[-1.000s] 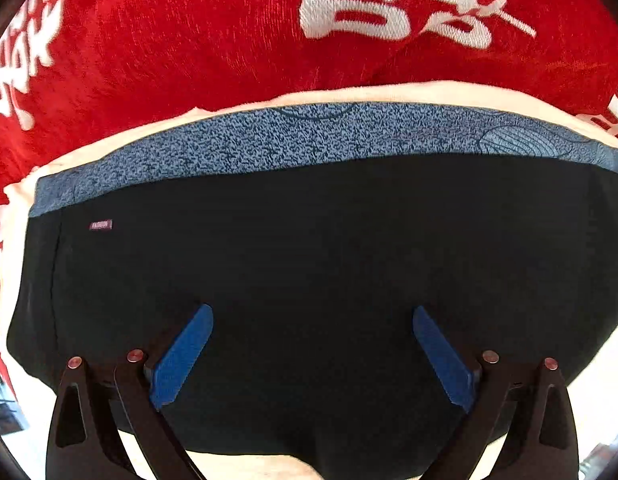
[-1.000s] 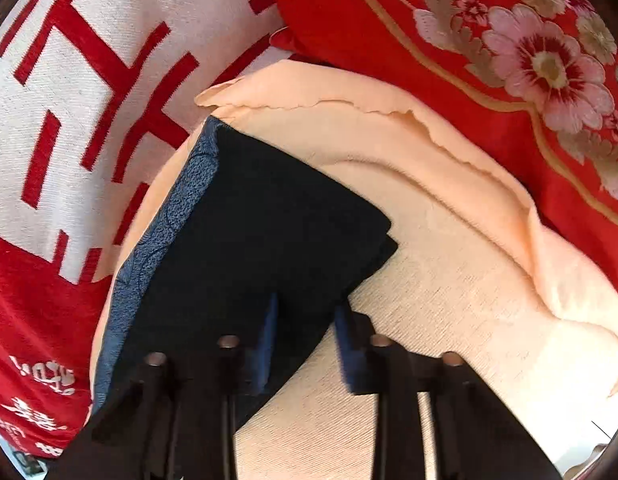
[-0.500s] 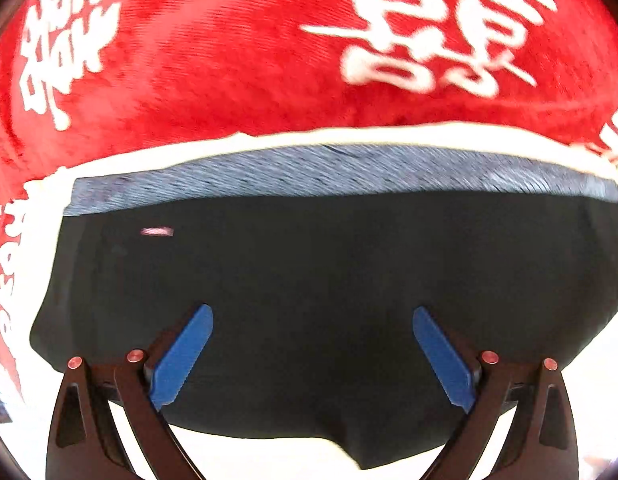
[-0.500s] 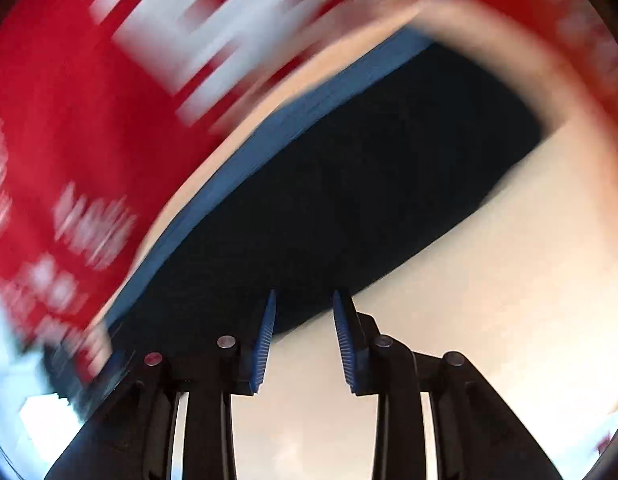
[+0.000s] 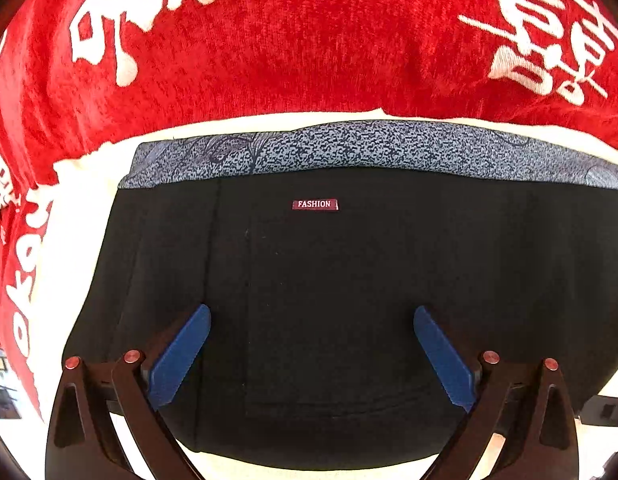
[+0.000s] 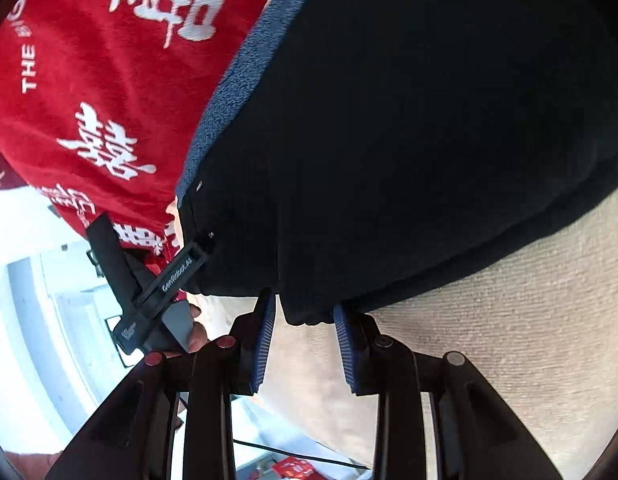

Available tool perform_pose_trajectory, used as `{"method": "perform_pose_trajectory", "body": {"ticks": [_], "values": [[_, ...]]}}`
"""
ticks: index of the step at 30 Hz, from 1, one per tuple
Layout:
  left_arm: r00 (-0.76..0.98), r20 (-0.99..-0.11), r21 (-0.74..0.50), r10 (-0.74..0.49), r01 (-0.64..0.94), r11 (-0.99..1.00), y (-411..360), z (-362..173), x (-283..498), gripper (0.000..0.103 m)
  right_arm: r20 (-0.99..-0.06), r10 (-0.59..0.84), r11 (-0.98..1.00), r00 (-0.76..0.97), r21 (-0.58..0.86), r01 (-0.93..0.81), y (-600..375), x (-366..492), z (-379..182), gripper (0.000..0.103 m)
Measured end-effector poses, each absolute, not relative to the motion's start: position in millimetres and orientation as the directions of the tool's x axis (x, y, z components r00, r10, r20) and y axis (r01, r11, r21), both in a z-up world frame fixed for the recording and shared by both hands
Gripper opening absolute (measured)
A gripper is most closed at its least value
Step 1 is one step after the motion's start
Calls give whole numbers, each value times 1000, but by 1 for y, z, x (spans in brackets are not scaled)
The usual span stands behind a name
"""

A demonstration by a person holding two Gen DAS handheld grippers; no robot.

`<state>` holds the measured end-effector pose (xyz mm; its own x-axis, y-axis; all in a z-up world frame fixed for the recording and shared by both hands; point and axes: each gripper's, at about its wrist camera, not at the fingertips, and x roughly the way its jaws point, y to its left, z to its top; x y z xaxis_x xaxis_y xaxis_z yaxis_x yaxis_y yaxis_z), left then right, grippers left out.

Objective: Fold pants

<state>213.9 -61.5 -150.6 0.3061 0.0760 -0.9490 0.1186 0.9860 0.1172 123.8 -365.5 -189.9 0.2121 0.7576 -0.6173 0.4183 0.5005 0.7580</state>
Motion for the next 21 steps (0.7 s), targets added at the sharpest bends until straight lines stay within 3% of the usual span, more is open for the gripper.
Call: {"method": "perform_pose_trajectory", "body": {"ticks": [5, 6, 7, 12, 14, 16, 19, 21], "values": [[315, -948, 96, 46, 145, 985, -48, -160, 201, 102, -641, 743, 532, 189, 739, 415, -358, 153, -192, 33], [311, -950, 91, 38, 158, 983, -45, -162, 197, 102, -651, 733, 544, 197, 735, 405, -354, 166, -188, 18], [307, -951, 88, 29, 181, 980, -46, -165, 193, 102, -666, 719, 566, 199, 727, 389, -350, 179, -180, 10], [331, -944, 101, 7, 270, 958, -45, -155, 181, 102, -756, 634, 718, 165, 654, 237, -341, 180, -162, 8], [338, -941, 108, 10, 270, 957, -44, -156, 178, 102, -779, 613, 734, 130, 622, 272, -343, 168, -181, 6], [332, -943, 117, 23, 268, 956, -46, -154, 177, 102, -737, 657, 666, 161, 667, 334, -351, 164, -185, 7], [291, -954, 140, 65, 242, 960, -60, -143, 172, 102, -764, 630, 696, 141, 635, 336, -367, 153, -170, 10], [289, -957, 93, 20, 242, 966, -73, -132, 165, 102, -810, 563, 753, 165, 585, 302, -387, 146, -146, 10]]}}
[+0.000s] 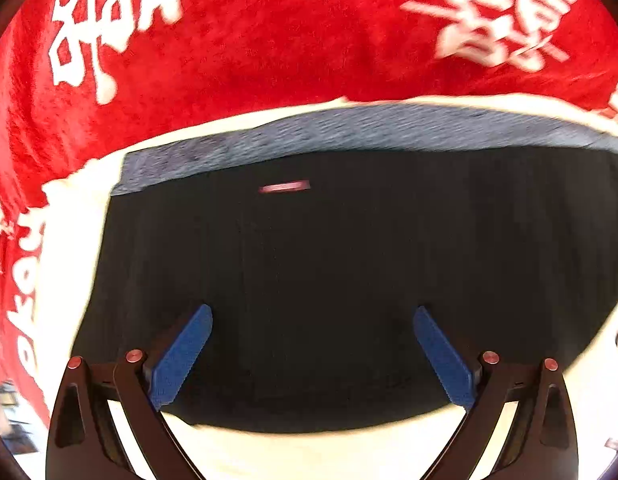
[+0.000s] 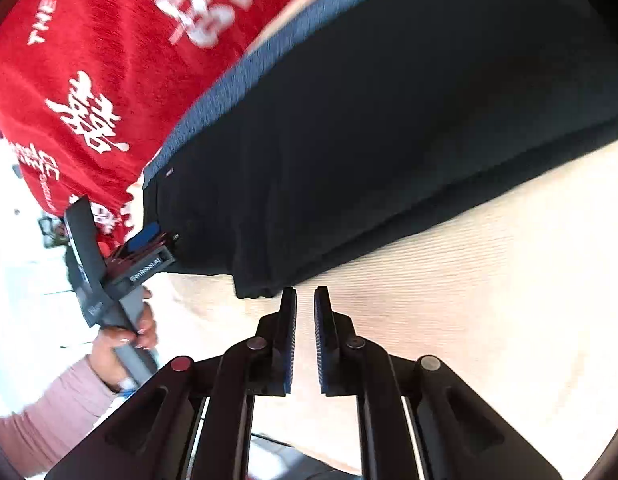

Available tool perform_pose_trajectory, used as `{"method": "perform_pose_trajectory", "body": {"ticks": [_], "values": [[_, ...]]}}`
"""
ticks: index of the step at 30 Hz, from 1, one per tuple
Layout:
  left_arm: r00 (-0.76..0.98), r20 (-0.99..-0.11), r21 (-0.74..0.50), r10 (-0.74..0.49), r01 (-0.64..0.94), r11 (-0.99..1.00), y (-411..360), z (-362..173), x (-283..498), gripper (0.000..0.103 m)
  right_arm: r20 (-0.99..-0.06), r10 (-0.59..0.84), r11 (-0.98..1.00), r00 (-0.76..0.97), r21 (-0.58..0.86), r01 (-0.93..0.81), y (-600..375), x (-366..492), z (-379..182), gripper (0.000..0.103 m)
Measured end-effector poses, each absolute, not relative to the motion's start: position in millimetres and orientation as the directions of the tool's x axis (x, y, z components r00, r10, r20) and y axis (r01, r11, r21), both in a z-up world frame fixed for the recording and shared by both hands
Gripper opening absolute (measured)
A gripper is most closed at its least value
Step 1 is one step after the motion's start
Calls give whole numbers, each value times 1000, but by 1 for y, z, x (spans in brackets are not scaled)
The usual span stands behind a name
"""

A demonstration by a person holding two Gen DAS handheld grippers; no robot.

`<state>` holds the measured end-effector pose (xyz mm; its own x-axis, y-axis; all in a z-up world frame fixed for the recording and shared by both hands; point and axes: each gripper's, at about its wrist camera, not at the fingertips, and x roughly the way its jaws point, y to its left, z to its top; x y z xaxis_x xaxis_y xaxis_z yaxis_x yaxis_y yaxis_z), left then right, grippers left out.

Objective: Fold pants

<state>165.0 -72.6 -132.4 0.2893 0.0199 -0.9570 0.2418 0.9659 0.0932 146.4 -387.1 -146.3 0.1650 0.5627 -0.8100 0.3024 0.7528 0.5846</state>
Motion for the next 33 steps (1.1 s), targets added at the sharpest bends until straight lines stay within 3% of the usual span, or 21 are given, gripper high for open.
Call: {"method": "perform_pose_trajectory", "body": {"ticks": [4, 8, 12, 13, 18, 20, 21, 22, 28, 30, 33], "values": [[294, -952, 6, -84, 292, 956, -122, -121, 151, 102, -850, 463, 809, 250, 520, 272, -418, 163, -119, 10], [224, -975, 58, -14, 312, 948, -165, -161, 131, 103, -915, 360, 892, 183, 395, 219, -424, 182, -138, 9], [281, -960, 53, -24, 263, 963, -159, -158, 119, 103, -888, 415, 849, 200, 457, 266, -441, 152, -151, 6], [269, -963, 50, -24, 265, 963, -159, -157, 121, 103, -902, 395, 856, 176, 431, 284, -442, 149, -152, 13], [285, -958, 66, -16, 277, 959, -167, -134, 137, 103, -897, 386, 853, 216, 436, 288, -456, 149, -134, 13], [322, -946, 38, -45, 249, 968, -174, -121, 153, 103, -889, 374, 868, 266, 436, 239, -461, 163, -117, 24], [329, -943, 33, -48, 238, 971, -178, -119, 162, 103, -890, 365, 877, 275, 427, 219, -461, 173, -112, 41], [334, -942, 36, -42, 225, 974, -184, -120, 173, 103, -891, 351, 887, 286, 415, 202, -461, 185, -110, 51], [267, -963, 79, 40, 140, 987, -193, -164, 243, 103, -910, 314, 922, 270, 360, 143, -450, 263, -131, 51], [286, -958, 46, 12, 113, 993, -189, -166, 246, 103, -927, 295, 929, 232, 335, 156, -450, 277, -151, 51], [312, -950, 64, 18, 139, 988, -186, -165, 237, 103, -922, 290, 926, 256, 337, 167, -472, 280, -156, 41]]}}
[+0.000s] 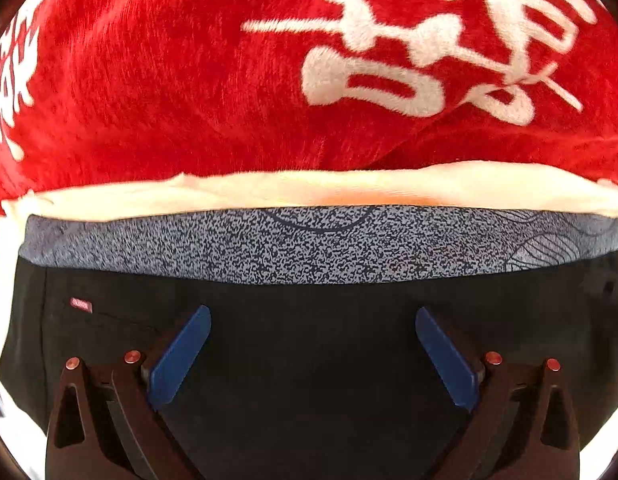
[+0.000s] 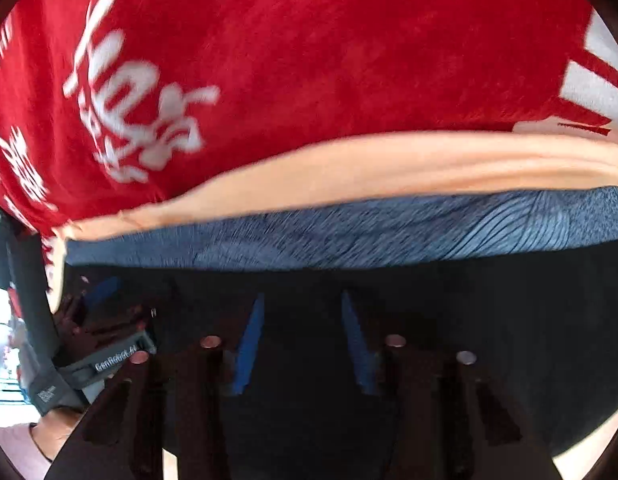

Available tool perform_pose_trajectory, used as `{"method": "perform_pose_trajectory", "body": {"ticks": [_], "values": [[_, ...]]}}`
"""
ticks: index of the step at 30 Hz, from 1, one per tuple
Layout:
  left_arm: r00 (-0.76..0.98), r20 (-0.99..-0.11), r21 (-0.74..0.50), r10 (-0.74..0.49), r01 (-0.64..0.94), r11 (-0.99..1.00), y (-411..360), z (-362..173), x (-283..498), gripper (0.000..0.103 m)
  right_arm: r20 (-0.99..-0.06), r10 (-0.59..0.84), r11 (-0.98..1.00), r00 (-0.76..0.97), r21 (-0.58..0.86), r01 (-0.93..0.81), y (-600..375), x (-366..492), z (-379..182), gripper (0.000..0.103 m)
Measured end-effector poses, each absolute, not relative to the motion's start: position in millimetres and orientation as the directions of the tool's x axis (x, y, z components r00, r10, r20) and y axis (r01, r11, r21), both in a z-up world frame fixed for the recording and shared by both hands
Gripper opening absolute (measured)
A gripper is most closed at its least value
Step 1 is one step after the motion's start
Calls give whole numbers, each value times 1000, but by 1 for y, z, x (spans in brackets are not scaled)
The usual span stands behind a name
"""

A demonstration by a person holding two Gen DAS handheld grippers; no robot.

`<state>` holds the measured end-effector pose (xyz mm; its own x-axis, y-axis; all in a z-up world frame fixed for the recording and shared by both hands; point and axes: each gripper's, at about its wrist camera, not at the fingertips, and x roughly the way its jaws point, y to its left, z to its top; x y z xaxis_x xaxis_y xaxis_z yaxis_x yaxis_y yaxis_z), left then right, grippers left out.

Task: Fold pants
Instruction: 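Open the right gripper and press the folded pants flat with both grippers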

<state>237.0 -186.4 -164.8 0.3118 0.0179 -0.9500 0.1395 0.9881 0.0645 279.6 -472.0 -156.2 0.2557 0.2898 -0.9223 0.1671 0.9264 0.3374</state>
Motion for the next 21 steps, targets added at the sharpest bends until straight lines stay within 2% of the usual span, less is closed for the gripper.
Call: {"method": "perform_pose_trajectory", "body": {"ticks": [2, 5, 9, 17, 21], "values": [[320, -947, 70, 22, 139, 988, -188, -165, 238, 103, -938, 230, 940, 260, 283, 193, -484, 277, -152, 41], [309, -951, 54, 15, 117, 992, -195, -162, 235, 103, -942, 225, 932, 250, 282, 225, -501, 265, -139, 44], [297, -955, 51, 16, 110, 993, -188, -165, 233, 103, -955, 174, 953, 240, 225, 205, -503, 237, -123, 55], [312, -949, 68, 35, 96, 993, -185, -168, 234, 103, -963, 161, 946, 214, 213, 245, -506, 195, -135, 56], [282, -953, 147, 111, 110, 983, -197, -155, 232, 103, -960, 174, 937, 220, 230, 263, -511, 192, -131, 57]]}}
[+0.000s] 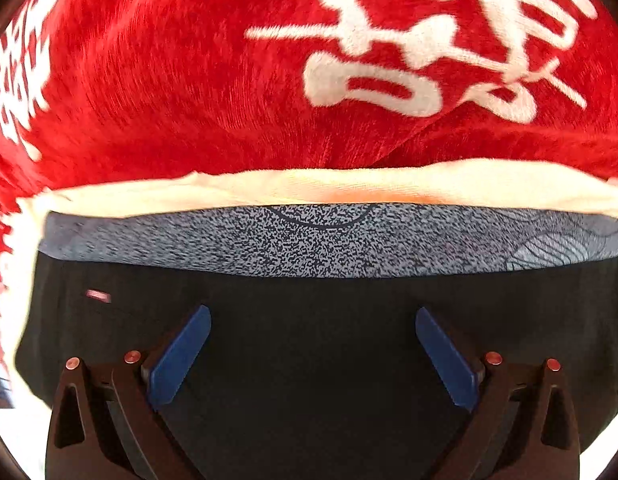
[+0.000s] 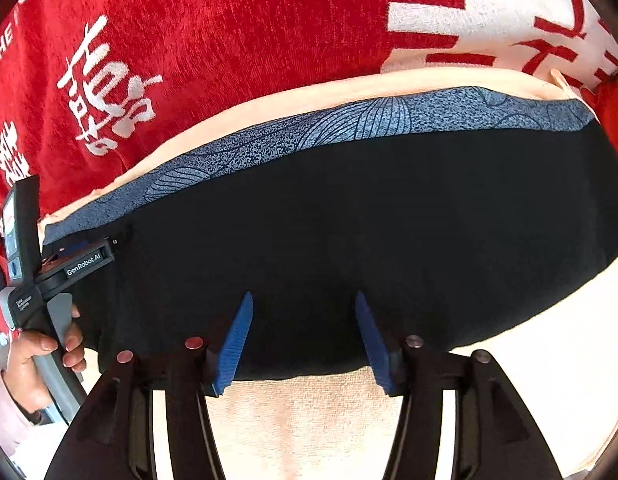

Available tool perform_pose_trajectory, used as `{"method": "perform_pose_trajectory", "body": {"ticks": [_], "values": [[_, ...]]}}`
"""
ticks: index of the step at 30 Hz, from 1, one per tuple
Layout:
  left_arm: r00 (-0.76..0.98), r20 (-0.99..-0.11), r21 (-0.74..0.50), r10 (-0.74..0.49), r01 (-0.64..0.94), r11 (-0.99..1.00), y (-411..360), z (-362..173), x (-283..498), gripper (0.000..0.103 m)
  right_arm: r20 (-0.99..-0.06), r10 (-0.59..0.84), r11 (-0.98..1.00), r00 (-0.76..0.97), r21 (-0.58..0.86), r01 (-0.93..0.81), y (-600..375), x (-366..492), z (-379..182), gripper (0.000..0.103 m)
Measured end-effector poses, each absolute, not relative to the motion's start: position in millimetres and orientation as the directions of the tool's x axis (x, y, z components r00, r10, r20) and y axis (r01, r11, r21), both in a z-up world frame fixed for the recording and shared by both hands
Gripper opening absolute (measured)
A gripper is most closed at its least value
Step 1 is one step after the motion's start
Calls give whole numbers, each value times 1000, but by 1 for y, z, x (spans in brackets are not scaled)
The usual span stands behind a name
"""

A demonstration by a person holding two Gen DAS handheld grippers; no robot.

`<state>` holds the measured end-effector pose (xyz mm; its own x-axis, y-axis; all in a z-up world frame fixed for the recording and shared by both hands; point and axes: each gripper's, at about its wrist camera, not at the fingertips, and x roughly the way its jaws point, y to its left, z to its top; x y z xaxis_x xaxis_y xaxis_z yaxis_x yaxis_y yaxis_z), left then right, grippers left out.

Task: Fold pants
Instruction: 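Open the right gripper and press the folded pants flat with both grippers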

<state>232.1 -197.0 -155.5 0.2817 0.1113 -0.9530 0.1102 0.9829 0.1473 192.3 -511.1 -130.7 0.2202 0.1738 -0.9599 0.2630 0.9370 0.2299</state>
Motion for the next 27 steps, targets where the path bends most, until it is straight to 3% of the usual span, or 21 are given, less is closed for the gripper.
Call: {"method": "perform_pose_trajectory", "body": {"ticks": [15, 27], "values": [[214, -977, 67, -10, 352, 934, -317, -106, 165, 103, -947, 236, 873, 219, 305, 380, -542, 117, -116, 60], [218, -976, 80, -7, 385, 920, -399, -93, 142, 103, -935, 261, 819, 240, 346, 458, -616, 80, -119, 60]]}}
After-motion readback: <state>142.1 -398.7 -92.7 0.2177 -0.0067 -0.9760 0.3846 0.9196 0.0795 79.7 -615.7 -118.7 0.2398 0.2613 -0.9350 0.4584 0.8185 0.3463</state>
